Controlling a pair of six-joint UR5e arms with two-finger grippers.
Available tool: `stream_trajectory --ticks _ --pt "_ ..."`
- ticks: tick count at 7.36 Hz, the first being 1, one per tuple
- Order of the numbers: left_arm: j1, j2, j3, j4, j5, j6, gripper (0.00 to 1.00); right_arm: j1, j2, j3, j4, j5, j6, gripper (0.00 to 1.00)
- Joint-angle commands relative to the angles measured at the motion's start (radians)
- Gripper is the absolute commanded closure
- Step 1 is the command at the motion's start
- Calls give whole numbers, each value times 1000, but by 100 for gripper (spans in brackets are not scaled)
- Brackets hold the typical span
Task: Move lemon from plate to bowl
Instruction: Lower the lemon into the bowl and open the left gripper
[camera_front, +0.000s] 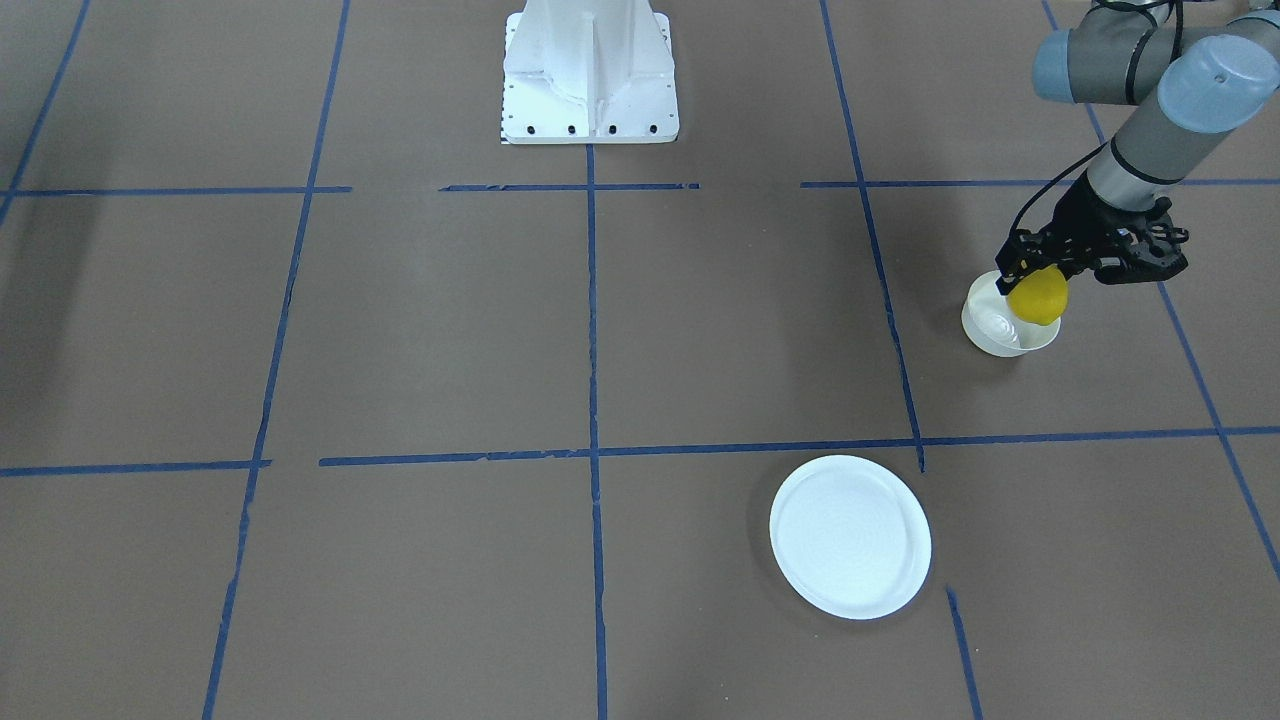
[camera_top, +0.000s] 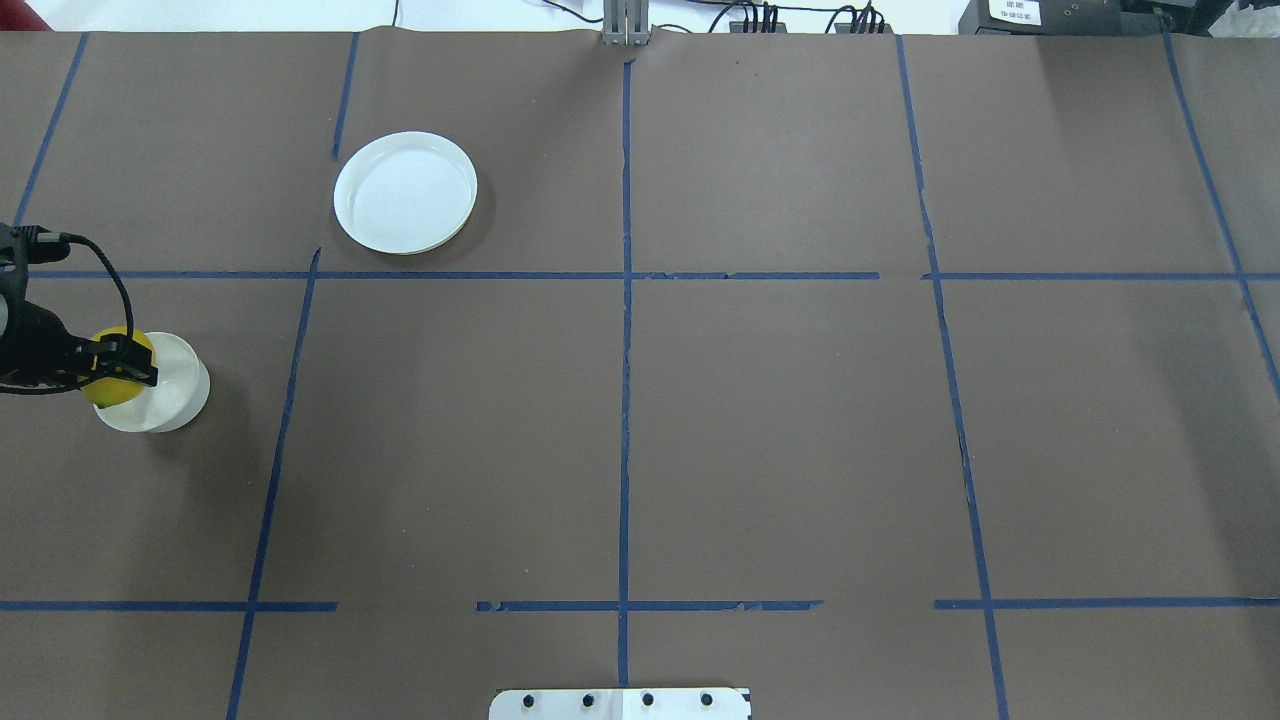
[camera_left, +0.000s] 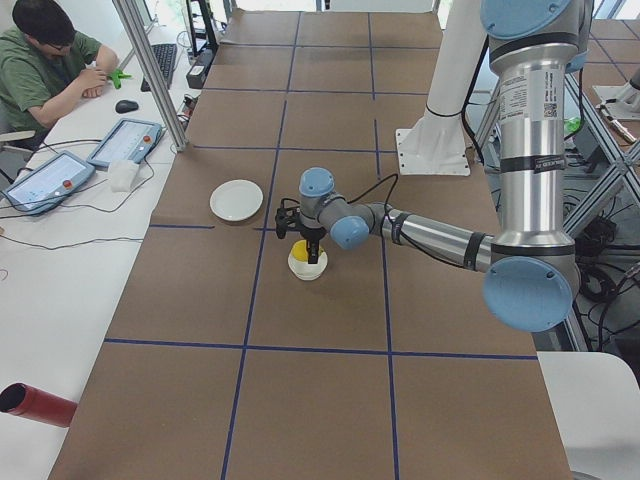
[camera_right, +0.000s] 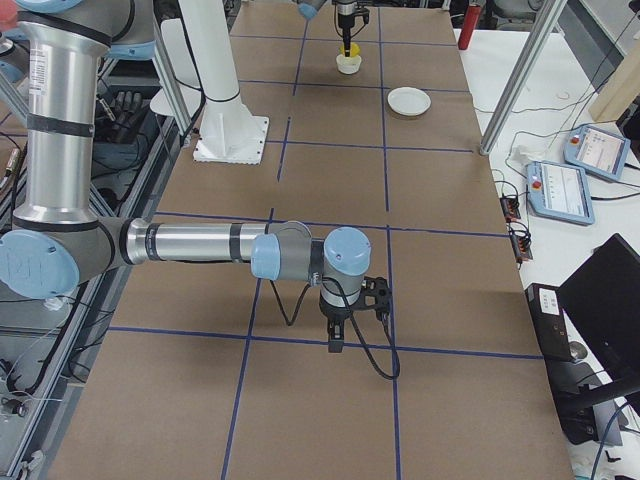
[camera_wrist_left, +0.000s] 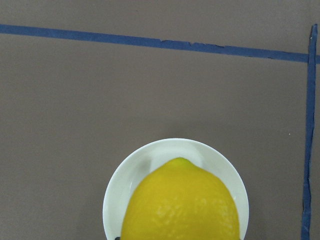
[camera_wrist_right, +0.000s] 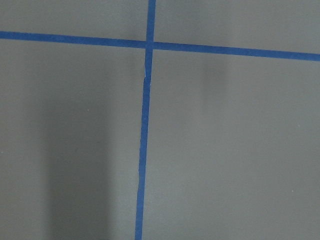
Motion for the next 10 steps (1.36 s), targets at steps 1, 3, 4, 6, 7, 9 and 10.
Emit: stream_trajectory --ticks 1,3,4,6,7,9,10 --pt "29 -26 32 -4 0 1 79 0 1 0 0 0 0 0" --pt "34 -29 53 -5 -1 7 72 0 0 -1 0 0 0 0" --pt "34 -31 61 -5 0 9 32 0 0 0 0 2 0 0" --pt "34 -31 61 -4 -1 12 0 0 0 0 0 2 0 0" --pt "34 -29 60 -5 -4 12 0 0 1 0 0 0 0 0" --pt "22 -23 18 7 -14 126 0 0 0 0 0 0 0 0" --pt "-31 -19 3 22 -17 212 0 0 0 0 0 0 0 0"
